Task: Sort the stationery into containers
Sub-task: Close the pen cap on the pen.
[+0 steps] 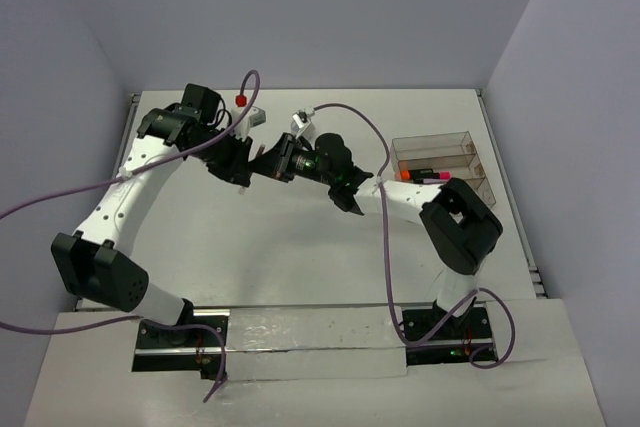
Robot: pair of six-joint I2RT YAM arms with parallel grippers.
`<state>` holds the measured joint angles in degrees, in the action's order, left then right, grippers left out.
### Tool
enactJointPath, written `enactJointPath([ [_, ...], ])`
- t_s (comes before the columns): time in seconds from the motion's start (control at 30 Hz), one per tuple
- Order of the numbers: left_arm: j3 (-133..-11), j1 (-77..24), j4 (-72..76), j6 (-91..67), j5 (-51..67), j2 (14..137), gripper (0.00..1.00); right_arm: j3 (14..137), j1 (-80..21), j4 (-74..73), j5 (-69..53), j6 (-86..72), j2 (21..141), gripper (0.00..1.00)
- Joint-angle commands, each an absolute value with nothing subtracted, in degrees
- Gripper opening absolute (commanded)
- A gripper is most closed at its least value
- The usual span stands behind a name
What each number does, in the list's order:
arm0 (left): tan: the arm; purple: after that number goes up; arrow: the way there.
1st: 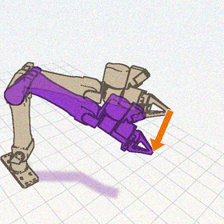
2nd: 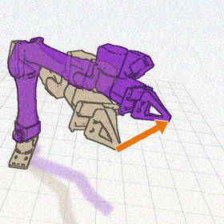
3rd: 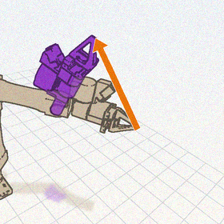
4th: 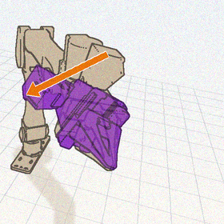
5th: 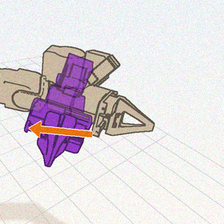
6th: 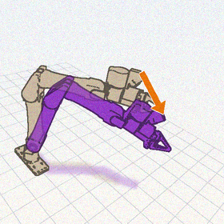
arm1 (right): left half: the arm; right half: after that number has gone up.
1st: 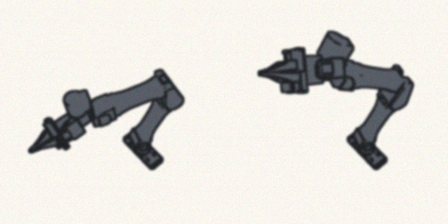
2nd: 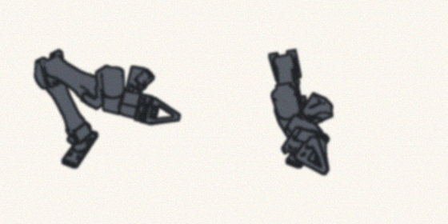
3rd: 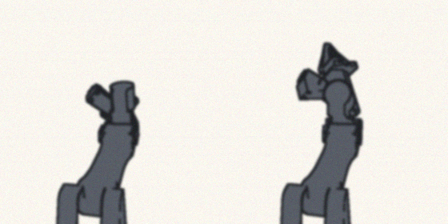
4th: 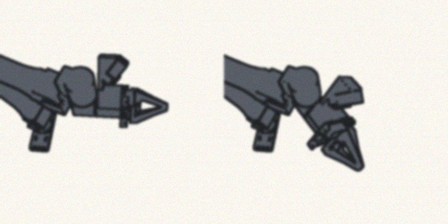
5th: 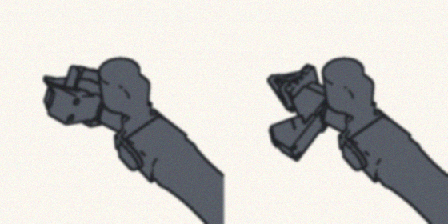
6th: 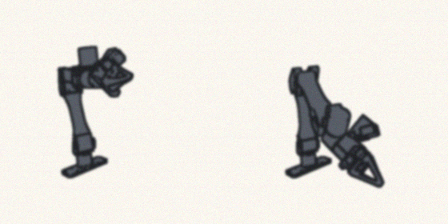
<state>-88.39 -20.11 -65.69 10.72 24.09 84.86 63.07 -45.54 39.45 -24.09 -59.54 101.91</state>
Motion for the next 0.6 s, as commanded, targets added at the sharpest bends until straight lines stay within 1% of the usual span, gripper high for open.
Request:
enactJointPath([
  [0.0, -95.3, -20.1, -45.1, 10.7, 35.0, 87.0, 0.00, 62.4, -49.6, 36.7, -36.7, -65.8, 104.7, 0.00],
  [0.33, -94.5, -17.8, -44.1, 11.6, 35.1, 91.5, 0.00, 60.1, -46.7, 38.6, -37.4, -68.8, 106.1, 0.00],
  [0.37, -94.5, -17.4, -43.9, 11.7, 35.7, 91.7, 0.01, 60.1, -46.5, 38.8, -37.7, -68.9, 106.3, 0.00],
  [0.47, -94.6, -17.0, -43.1, 11.9, 37.3, 92.5, 0.09, 60.1, -46.2, 38.9, -37.8, -68.9, 107.0, 0.00],
  [0.57, -94.4, -16.9, -42.3, 11.7, 37.3, 92.7, 0.19, 59.9, -45.8, 39.4, -38.1, -69.2, 107.4, 0.00],
])
